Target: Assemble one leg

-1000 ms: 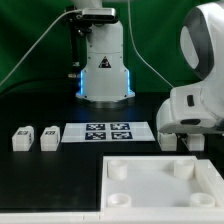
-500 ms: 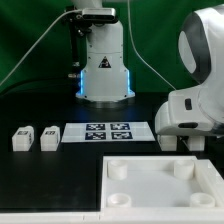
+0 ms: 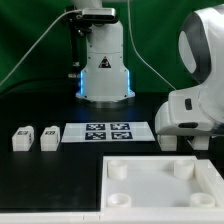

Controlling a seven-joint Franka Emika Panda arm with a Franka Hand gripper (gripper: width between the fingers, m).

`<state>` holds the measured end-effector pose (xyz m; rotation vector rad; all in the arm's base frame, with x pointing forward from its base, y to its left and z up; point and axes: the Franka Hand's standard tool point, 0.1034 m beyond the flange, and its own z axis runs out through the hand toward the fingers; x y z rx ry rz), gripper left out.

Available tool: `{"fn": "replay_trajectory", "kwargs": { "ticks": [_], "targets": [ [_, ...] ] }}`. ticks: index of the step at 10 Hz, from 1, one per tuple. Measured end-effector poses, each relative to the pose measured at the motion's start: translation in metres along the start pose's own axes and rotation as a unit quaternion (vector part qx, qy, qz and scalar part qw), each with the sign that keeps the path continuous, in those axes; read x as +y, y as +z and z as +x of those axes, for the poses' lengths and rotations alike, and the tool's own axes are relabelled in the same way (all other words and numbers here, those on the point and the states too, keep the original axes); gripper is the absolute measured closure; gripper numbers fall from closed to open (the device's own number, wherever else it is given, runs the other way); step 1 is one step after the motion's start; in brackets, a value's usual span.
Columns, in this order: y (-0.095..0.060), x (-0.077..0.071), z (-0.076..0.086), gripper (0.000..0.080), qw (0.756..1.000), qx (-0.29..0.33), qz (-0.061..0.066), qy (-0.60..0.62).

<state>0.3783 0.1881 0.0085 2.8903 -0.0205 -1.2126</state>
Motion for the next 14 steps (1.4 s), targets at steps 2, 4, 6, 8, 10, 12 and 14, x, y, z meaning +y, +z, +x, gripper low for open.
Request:
{"fn": "replay_trajectory", "kwargs": {
  "ticks": [2,4,6,8,10,12,14],
  "targets": [
    [0.000,0.000,0.000,0.0509,1.000,0.000,0.000,0.000],
    [0.000,0.000,0.000,0.0508,1.000,0.000,0.000,0.000],
    [-0.007,0.003,0.002,0.0508,1.000,0.006,-0.001,-0.011],
    [-0.069,0.028,0.001,0.0508,0.996,0.068,0.007,-0.049],
    [-0.107,0.046,-0.014,0.0508,0.988,0.146,0.018,-0.042],
    [-0.160,0.061,-0.035,0.0508,0.963,0.265,0.029,-0.024],
    [-0.170,0.059,-0.036,0.0508,0.927,0.373,0.038,-0.021]
  ]
}}
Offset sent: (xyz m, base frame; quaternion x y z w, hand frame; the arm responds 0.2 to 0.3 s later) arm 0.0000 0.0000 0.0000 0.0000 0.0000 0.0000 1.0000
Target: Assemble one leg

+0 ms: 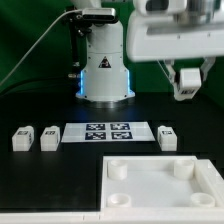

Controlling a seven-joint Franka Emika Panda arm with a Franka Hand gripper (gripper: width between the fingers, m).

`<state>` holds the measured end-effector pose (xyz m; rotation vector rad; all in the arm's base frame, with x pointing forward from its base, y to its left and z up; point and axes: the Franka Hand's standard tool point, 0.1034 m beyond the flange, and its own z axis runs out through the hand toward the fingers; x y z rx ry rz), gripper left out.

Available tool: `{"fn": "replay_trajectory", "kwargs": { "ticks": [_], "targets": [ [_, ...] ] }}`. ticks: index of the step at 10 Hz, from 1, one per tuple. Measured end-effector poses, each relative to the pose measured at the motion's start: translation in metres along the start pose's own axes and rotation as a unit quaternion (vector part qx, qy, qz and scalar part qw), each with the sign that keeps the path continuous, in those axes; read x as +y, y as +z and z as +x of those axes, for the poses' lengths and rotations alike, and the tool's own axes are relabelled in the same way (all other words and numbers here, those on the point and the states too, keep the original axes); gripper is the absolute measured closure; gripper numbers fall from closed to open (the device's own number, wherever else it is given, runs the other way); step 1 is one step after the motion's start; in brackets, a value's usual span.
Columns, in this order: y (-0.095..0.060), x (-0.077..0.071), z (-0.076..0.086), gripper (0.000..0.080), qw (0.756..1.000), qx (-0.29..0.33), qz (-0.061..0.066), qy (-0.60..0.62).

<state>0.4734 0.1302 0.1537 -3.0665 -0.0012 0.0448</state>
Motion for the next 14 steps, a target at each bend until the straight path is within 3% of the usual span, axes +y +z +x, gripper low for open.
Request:
{"fn": "replay_trajectory", "kwargs": {
  "ticks": [1,3,4,5,6,7,8,12,13,14],
  "targets": [
    [0.005,-0.001,-0.002,0.0508,0.999,0.038,0.004,0.000],
    [0.002,-0.003,0.006,0.0508,0.991,0.136,0.016,0.002],
    [-0.005,0.002,0.024,0.0508,0.982,0.188,0.016,-0.019],
    [-0.024,0.012,0.052,0.0508,0.974,0.227,0.015,-0.019],
    [-0.047,0.011,0.072,0.0508,0.958,0.286,0.026,-0.012],
    [-0.054,0.002,0.080,0.0508,0.943,0.330,0.039,-0.010],
    [-0.051,-0.004,0.082,0.0508,0.939,0.342,0.037,-0.012],
    [-0.047,0.000,0.080,0.0507,0.937,0.347,0.031,-0.016],
    [-0.047,0.004,0.085,0.0507,0.936,0.350,0.022,-0.033],
    [-0.044,0.015,0.104,0.0507,0.932,0.359,0.005,-0.051]
  ]
}}
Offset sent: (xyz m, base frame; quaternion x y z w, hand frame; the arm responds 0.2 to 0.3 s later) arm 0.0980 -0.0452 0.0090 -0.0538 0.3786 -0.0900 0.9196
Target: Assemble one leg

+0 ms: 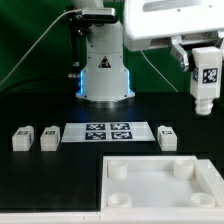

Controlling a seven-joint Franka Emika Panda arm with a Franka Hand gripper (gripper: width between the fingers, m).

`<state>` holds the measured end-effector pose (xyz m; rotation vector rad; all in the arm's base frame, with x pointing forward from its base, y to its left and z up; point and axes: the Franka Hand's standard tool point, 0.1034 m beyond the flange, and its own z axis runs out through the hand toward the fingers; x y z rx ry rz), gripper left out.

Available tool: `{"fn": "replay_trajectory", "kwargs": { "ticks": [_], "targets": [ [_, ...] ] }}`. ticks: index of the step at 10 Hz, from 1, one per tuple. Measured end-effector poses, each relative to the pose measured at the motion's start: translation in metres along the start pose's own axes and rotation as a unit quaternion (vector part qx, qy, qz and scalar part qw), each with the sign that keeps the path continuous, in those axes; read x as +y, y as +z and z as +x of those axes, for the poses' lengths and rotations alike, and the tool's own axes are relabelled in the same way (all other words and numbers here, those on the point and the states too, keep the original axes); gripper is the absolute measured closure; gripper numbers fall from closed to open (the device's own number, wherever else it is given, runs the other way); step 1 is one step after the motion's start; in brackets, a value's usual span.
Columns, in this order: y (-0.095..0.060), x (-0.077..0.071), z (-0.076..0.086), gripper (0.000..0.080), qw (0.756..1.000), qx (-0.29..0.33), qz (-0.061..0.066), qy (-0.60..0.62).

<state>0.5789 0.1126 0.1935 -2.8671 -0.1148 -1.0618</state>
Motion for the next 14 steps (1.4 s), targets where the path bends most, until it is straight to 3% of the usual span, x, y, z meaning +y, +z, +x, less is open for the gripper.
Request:
{"fn": "replay_trajectory", "kwargs": {
  "ticks": [1,2,4,8,9,10,12,14],
  "targets": [
    [0.014,0.006,0.017,0.0507,1.000,0.010,-0.006,-0.011],
    [0.031,0.013,0.022,0.0507,1.000,0.014,-0.012,-0.024],
    [0.043,0.033,0.014,0.0507,0.999,-0.029,-0.016,-0.012],
    [0.044,0.028,0.013,0.0507,1.000,-0.023,-0.011,-0.014],
    [0.048,0.029,0.007,0.0507,1.000,0.003,-0.013,-0.017],
    [0.062,0.025,-0.009,0.0507,1.000,-0.011,-0.009,-0.017],
    [0.067,0.023,-0.011,0.0507,1.000,-0.017,0.002,-0.015],
    [0.075,0.023,-0.026,0.0507,0.999,-0.034,0.008,-0.010]
  ]
}}
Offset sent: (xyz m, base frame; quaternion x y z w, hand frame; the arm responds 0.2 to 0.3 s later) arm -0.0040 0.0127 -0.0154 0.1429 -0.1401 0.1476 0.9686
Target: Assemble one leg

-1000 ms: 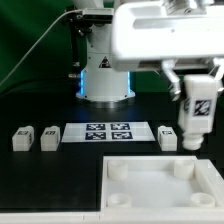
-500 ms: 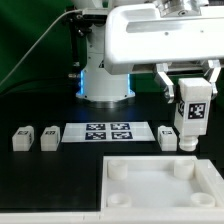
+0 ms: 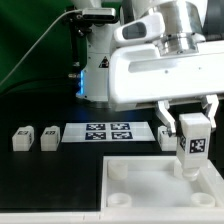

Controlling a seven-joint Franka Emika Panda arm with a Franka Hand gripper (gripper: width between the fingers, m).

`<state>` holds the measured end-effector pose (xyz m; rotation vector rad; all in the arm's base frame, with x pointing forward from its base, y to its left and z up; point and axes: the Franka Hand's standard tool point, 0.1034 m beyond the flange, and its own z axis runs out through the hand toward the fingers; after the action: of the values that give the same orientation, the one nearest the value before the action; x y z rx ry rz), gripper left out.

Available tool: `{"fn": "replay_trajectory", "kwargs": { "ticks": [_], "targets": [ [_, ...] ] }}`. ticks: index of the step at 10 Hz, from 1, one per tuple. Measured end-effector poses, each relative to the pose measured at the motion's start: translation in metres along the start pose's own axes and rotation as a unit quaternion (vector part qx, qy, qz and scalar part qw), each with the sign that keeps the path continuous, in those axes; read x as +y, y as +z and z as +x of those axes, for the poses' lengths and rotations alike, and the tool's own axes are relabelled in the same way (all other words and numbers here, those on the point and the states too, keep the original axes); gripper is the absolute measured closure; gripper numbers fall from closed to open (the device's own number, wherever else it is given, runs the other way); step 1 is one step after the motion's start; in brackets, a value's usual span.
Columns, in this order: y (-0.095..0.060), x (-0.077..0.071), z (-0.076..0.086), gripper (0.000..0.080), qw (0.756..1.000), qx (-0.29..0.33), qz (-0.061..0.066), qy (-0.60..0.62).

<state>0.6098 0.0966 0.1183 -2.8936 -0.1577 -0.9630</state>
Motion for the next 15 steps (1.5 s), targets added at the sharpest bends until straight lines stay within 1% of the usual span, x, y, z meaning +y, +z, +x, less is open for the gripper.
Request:
{"fn": "replay_trajectory", "kwargs": {
  "ticks": [1,2,3,4,6,8,9,11,12,14,15],
  "targets": [
    [0.005,-0.007,-0.007,0.0507,1.000,-0.006,0.004,0.001],
    [0.009,-0.010,-0.013,0.0507,1.000,-0.013,0.007,0.001],
    [0.014,-0.010,-0.015,0.0507,1.000,-0.017,0.008,0.001],
    [0.019,-0.012,-0.016,0.0507,1.000,-0.018,0.009,0.001],
    [0.026,-0.014,-0.010,0.0507,1.000,-0.016,0.011,0.003],
    [0.027,-0.014,0.001,0.0507,1.000,-0.013,0.011,0.004],
    [0.028,-0.013,0.002,0.0507,1.000,-0.012,0.011,0.004],
    [0.038,-0.013,-0.012,0.0507,1.000,-0.018,0.011,0.005],
    [0.039,-0.014,-0.015,0.0507,1.000,-0.019,0.011,0.005],
    [0.039,-0.013,-0.015,0.0507,1.000,-0.018,0.011,0.006],
    [0.039,-0.013,-0.015,0.0507,1.000,-0.013,0.008,0.013]
  ]
}}
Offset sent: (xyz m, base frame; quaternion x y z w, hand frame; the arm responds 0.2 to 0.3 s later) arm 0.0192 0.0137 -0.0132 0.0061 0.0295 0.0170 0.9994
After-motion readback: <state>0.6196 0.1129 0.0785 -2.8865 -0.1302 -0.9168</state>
